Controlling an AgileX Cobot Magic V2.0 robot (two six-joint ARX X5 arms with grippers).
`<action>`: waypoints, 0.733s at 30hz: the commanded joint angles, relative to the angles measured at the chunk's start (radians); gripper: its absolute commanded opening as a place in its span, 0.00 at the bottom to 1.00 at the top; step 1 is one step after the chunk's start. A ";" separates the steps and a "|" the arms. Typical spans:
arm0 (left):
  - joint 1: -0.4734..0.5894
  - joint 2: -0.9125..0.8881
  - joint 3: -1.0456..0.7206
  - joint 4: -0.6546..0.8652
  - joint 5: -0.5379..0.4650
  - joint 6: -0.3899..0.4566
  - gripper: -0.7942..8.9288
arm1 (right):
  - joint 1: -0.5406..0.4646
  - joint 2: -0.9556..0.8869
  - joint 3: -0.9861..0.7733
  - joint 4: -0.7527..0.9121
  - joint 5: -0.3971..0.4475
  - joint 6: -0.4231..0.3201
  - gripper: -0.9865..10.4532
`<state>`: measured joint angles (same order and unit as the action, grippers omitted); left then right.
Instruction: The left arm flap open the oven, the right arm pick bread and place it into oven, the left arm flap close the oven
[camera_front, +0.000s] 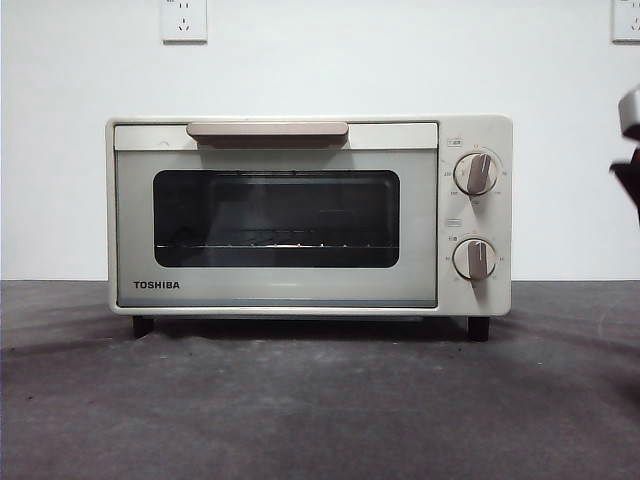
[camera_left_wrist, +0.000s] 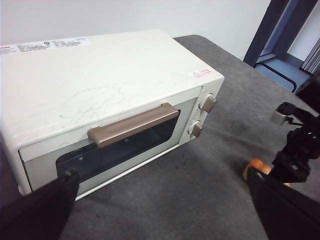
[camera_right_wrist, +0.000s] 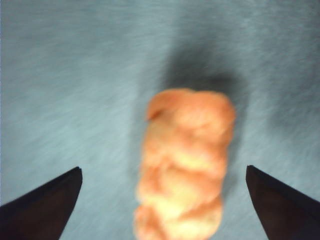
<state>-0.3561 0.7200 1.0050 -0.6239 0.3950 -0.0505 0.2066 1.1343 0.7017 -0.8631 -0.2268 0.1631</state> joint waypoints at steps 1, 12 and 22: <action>-0.005 0.006 0.017 0.010 0.003 0.004 0.66 | 0.008 0.051 0.003 0.022 0.019 0.016 0.54; -0.004 0.006 0.018 0.011 0.003 0.005 0.66 | 0.008 0.214 0.003 0.060 0.019 0.012 0.46; -0.005 0.033 0.018 -0.006 0.002 0.005 0.55 | 0.007 0.205 0.045 0.016 0.018 0.013 0.23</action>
<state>-0.3561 0.7383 1.0050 -0.6327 0.3950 -0.0505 0.2089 1.3422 0.7212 -0.8429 -0.1970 0.1658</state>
